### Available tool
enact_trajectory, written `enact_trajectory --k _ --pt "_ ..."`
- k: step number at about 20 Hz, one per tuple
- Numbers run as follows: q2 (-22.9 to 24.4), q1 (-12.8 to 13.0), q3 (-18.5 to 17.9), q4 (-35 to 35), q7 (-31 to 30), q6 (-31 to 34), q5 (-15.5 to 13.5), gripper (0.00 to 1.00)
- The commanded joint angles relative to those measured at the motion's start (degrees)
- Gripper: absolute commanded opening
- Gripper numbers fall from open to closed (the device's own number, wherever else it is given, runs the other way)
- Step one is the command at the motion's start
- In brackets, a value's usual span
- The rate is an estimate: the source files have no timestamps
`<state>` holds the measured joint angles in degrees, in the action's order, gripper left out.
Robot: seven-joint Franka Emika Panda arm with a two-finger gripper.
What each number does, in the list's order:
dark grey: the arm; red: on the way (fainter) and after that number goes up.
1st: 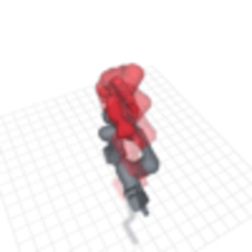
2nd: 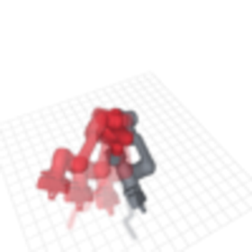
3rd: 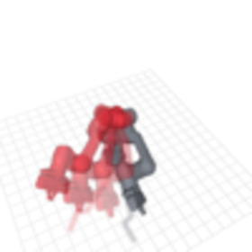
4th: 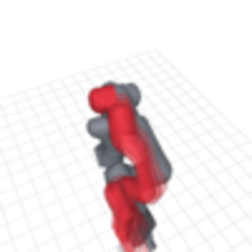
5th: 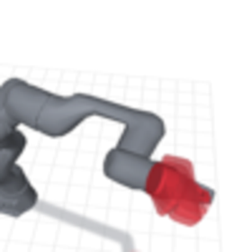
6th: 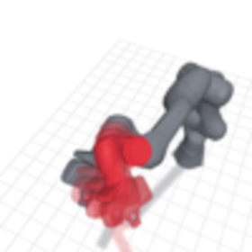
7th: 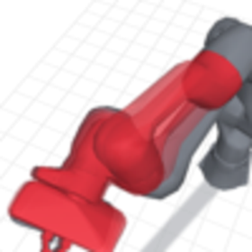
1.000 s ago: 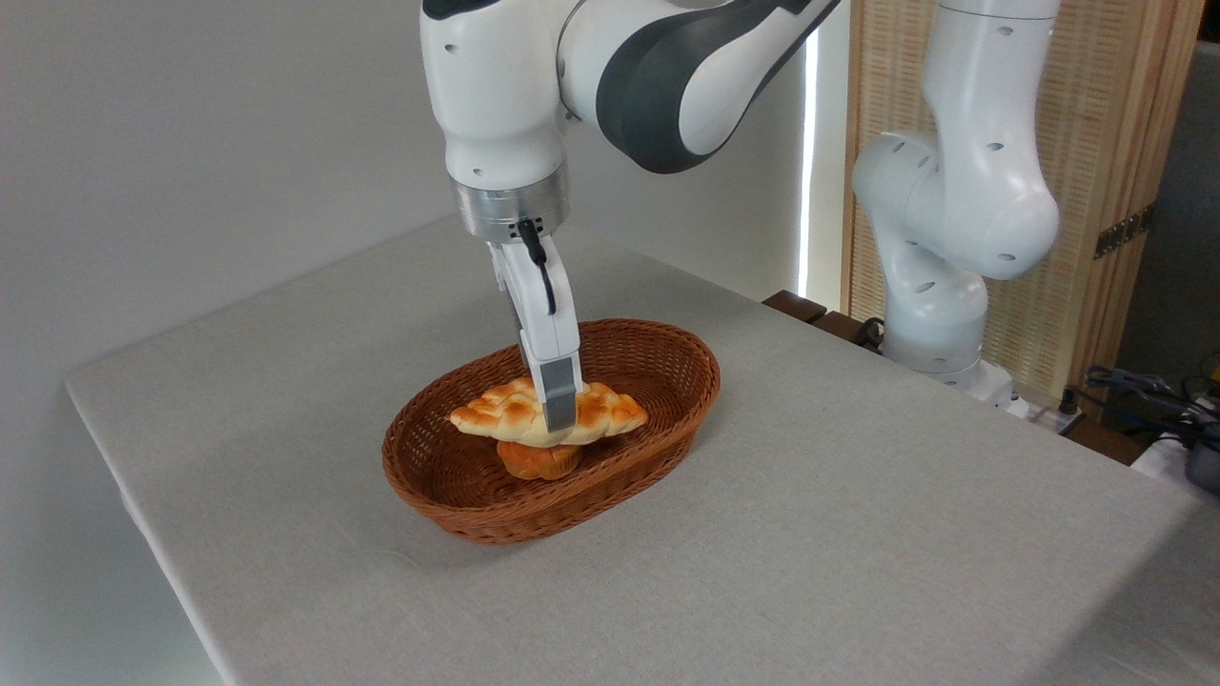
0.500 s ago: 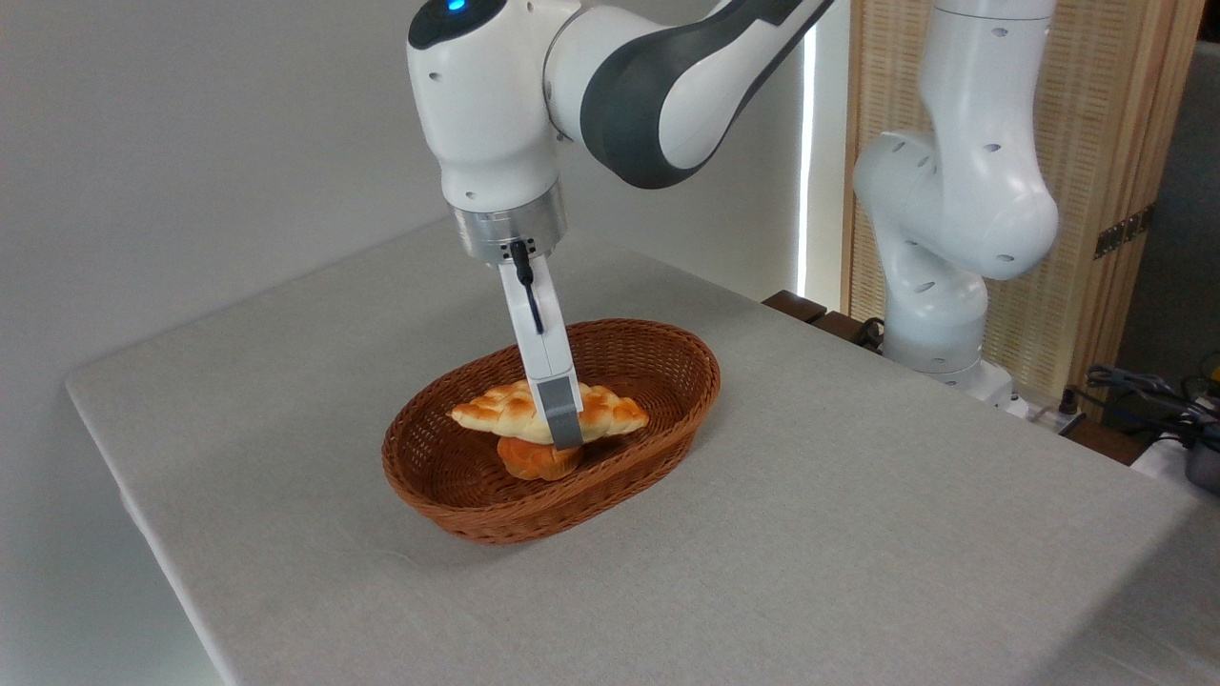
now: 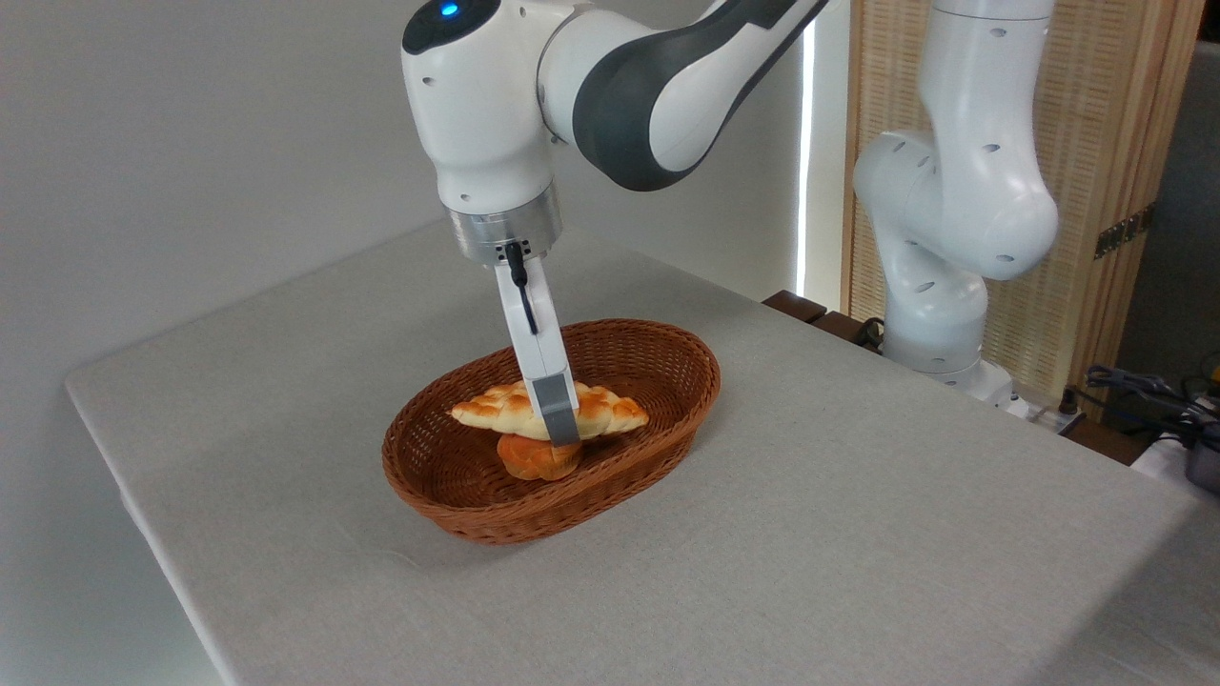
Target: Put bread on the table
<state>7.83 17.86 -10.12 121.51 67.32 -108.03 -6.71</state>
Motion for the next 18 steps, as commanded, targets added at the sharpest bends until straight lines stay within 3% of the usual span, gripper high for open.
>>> enact_trajectory --k 1,13,18 --pt "-0.27 0.42 -0.34 -0.22 0.80 0.37 0.65 0.48" --pt "-0.10 0.42 -0.34 -0.39 0.53 0.80 0.56 0.48" --pt "0.78 -0.19 -1.21 -2.32 -0.26 5.72 -0.23 0.48"
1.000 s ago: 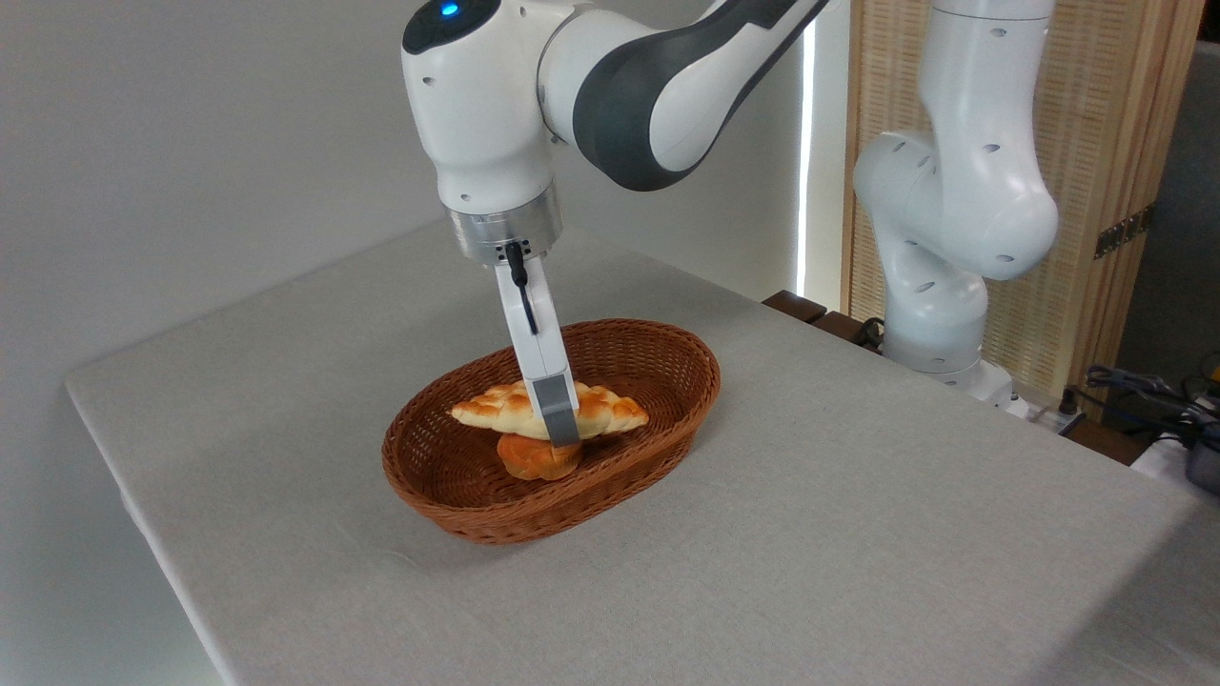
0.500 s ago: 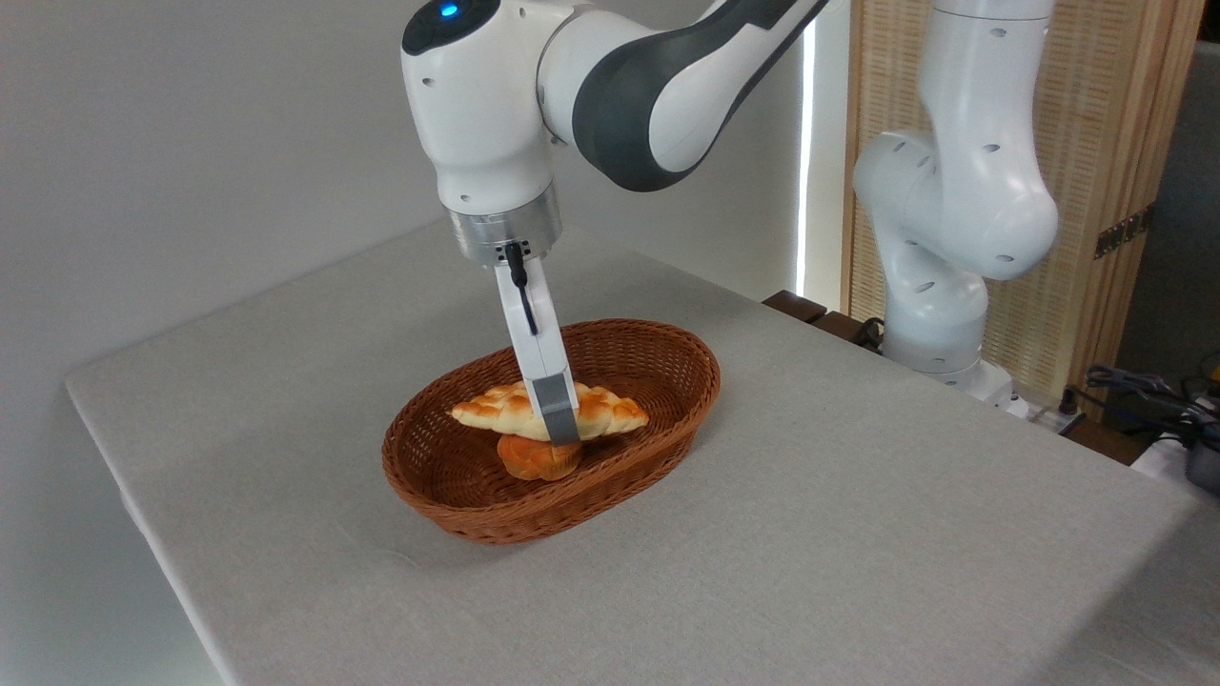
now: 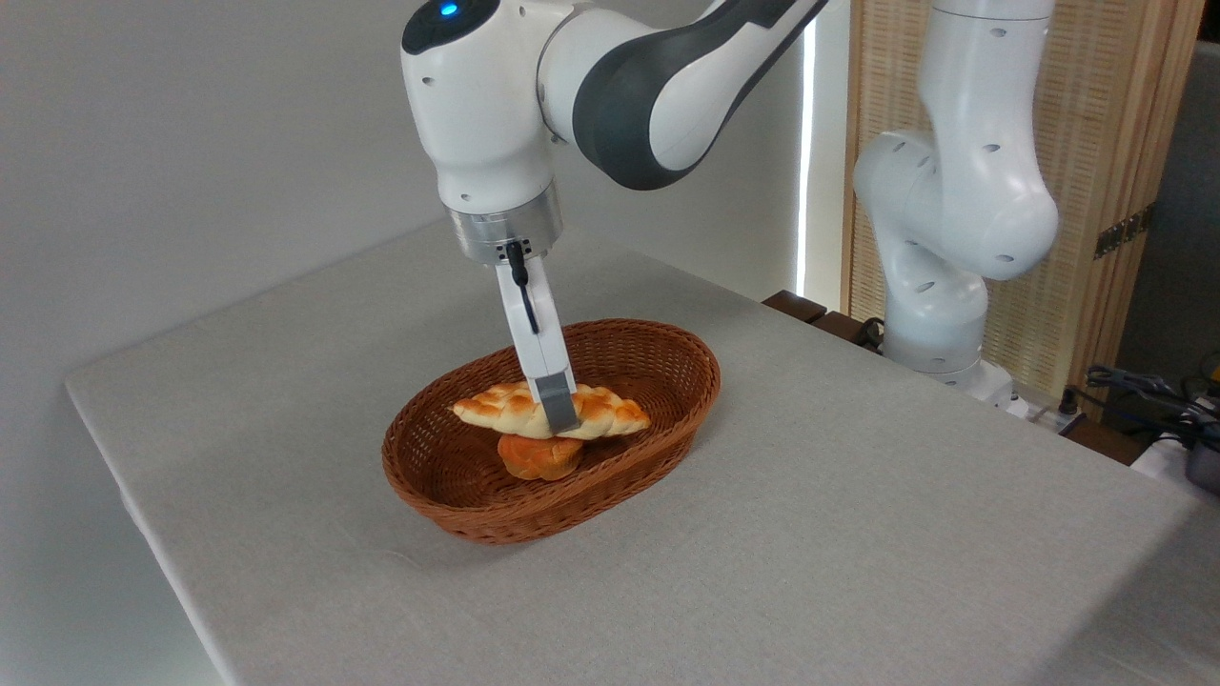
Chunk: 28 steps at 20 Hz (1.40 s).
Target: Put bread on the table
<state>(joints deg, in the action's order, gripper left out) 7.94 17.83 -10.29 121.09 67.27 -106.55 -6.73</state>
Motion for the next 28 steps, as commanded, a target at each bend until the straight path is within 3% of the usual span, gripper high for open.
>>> enact_trajectory --k 1,7,13,16,17,20,21,23,28 --pt "0.76 -0.25 -1.05 -2.43 -0.73 4.94 -0.31 0.48" --pt "1.64 -0.51 -1.22 -3.75 -3.45 5.13 -0.31 0.48" --pt "3.22 -0.51 -9.55 -6.91 -9.95 6.79 -1.88 0.48" --pt "3.14 -0.60 -13.08 -7.27 -12.33 7.67 -1.10 0.49" --pt "2.70 -0.60 -14.48 -7.10 -12.68 7.67 -0.92 0.58" --pt "1.38 -0.60 -18.00 -6.84 -12.16 7.59 1.45 0.65" --pt "0.25 -0.60 -18.71 -6.83 -12.25 7.59 1.45 0.72" --pt "-1.69 -0.60 -18.80 -6.83 -12.69 7.24 1.54 1.00" --pt "-4.25 -0.42 -18.71 -6.92 -12.34 7.32 1.54 1.00"
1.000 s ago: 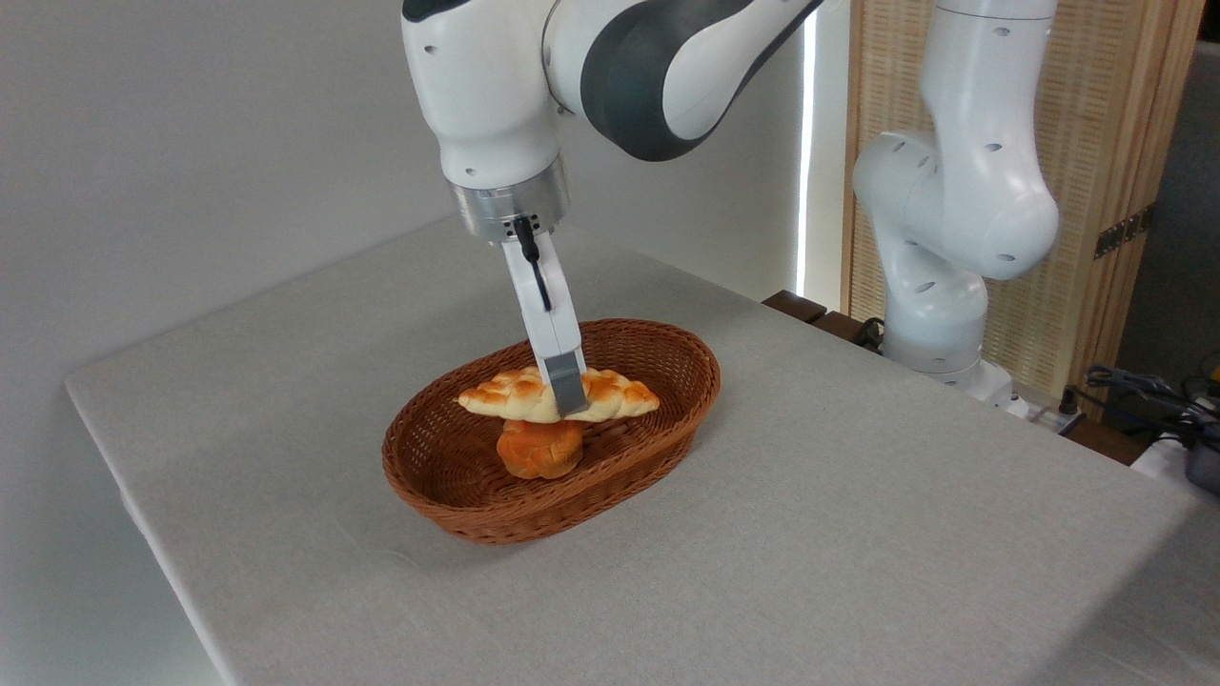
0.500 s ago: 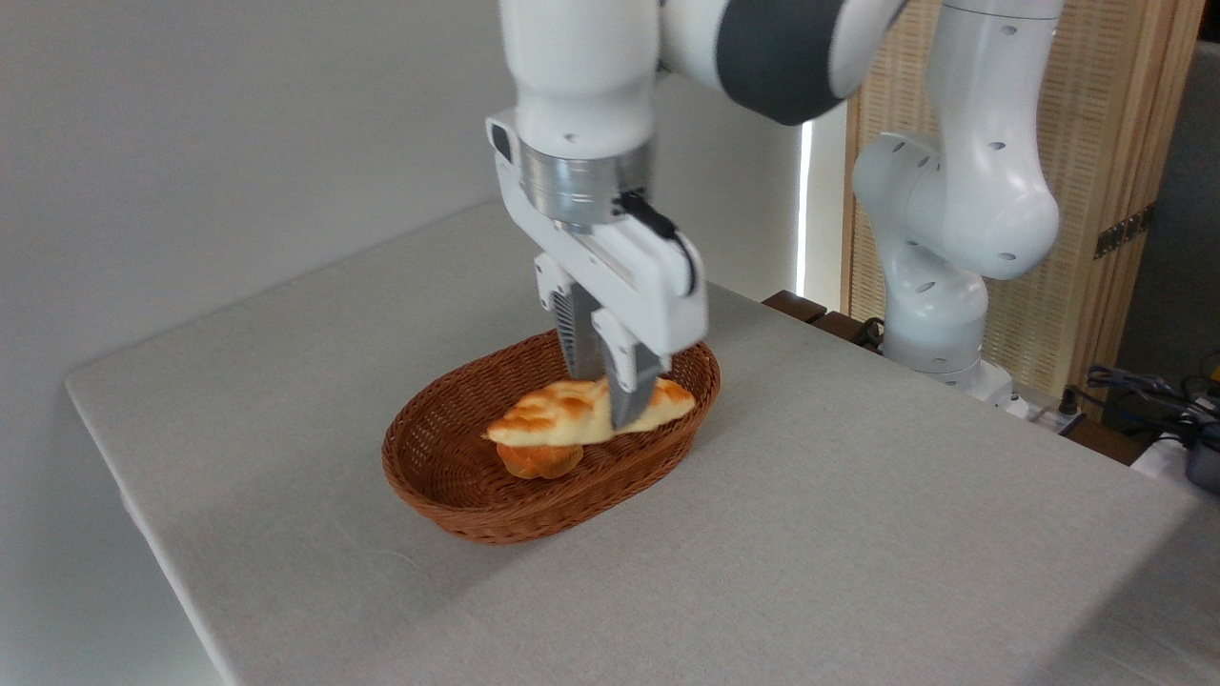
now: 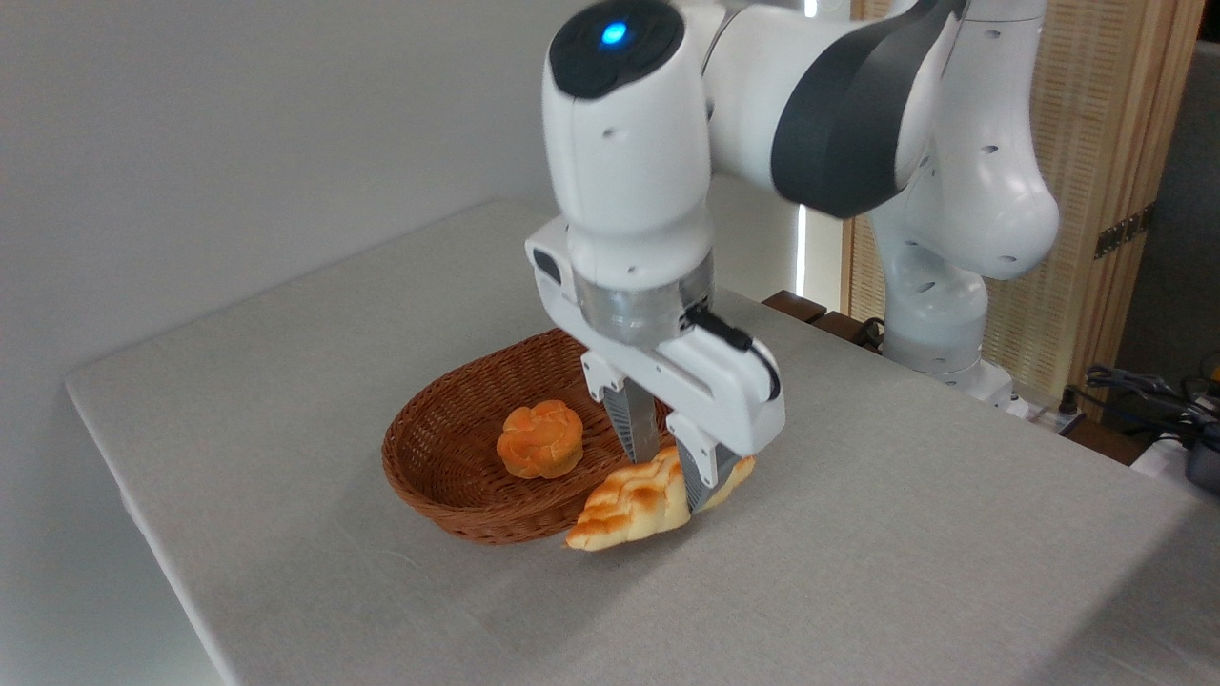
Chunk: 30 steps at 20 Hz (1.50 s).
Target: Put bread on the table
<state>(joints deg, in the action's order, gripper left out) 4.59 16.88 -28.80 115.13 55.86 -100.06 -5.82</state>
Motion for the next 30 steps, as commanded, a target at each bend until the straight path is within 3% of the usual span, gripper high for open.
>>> enact_trajectory --k 1,13,16,19,22,25,27,30 --pt "-0.90 0.61 -0.21 -0.96 -0.93 0.83 0.55 1.00" --pt "-0.72 0.88 -0.12 -1.04 -0.75 0.74 0.64 1.00" --pt "1.12 1.22 0.76 -2.62 -1.19 0.91 0.55 1.00" --pt "2.27 1.23 5.58 -7.71 -3.55 1.88 0.64 1.00" --pt "2.27 1.23 10.59 -8.86 -11.80 2.41 1.16 1.00" --pt "2.18 1.14 14.11 -10.27 -14.99 1.45 5.01 1.00" --pt "1.92 1.14 14.38 -10.10 -15.25 -0.13 8.01 1.00" --pt "1.39 1.14 14.38 -10.18 -18.67 -0.58 8.37 1.00"
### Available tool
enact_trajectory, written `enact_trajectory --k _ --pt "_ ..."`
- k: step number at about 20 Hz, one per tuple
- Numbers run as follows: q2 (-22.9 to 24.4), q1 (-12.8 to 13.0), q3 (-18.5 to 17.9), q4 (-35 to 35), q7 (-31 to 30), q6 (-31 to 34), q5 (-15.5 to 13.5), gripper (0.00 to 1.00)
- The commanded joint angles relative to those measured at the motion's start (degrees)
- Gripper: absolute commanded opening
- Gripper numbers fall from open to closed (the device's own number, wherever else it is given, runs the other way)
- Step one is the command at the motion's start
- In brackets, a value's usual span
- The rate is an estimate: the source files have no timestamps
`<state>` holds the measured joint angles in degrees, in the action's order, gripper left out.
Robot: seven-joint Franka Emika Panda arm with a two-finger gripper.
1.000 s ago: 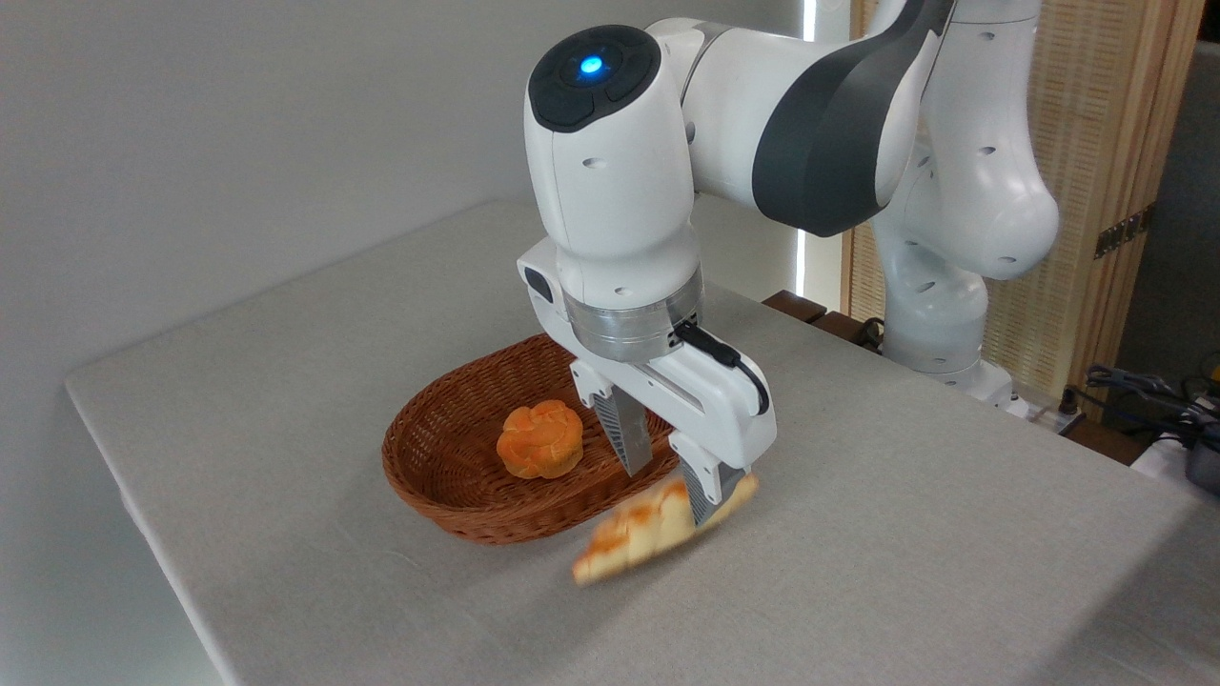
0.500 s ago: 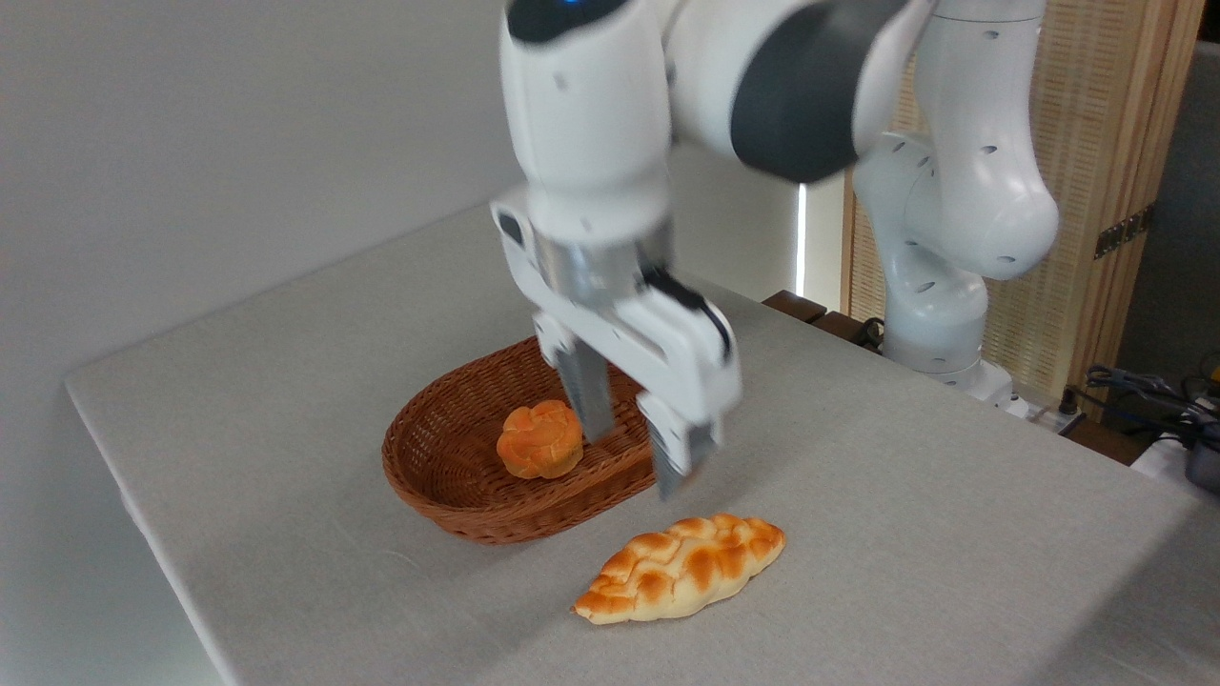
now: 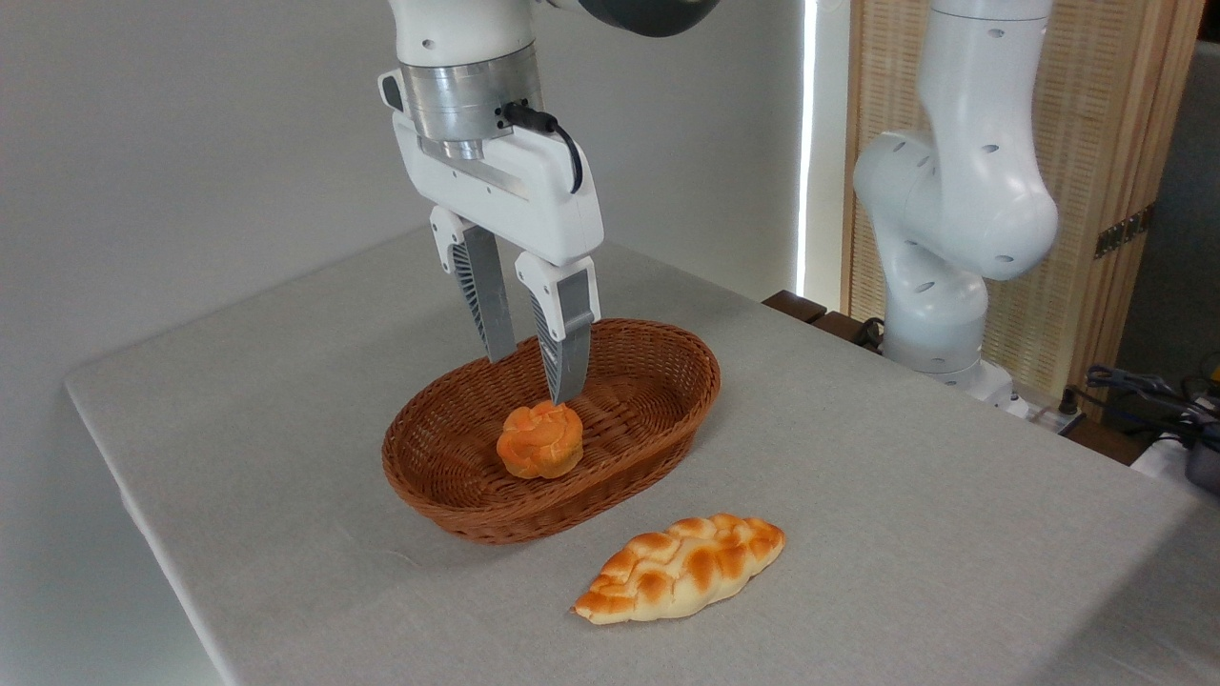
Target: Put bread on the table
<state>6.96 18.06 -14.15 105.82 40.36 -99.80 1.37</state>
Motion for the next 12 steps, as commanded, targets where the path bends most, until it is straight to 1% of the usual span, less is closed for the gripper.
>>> enact_trajectory --k 1,4,9,11,12 --pt "-1.16 -0.04 -0.26 -0.88 -4.14 -0.84 1.09 1.00" --pt "-1.86 0.05 -0.18 -0.88 -4.23 -1.36 0.21 1.00" --pt "-3.00 0.13 0.70 -0.79 -4.06 -6.01 -0.14 1.00" --pt "-3.88 0.13 0.79 -0.88 -4.06 -6.90 -2.51 1.00" --pt "-3.88 0.13 0.79 -0.88 -4.06 -7.60 -3.04 1.00"
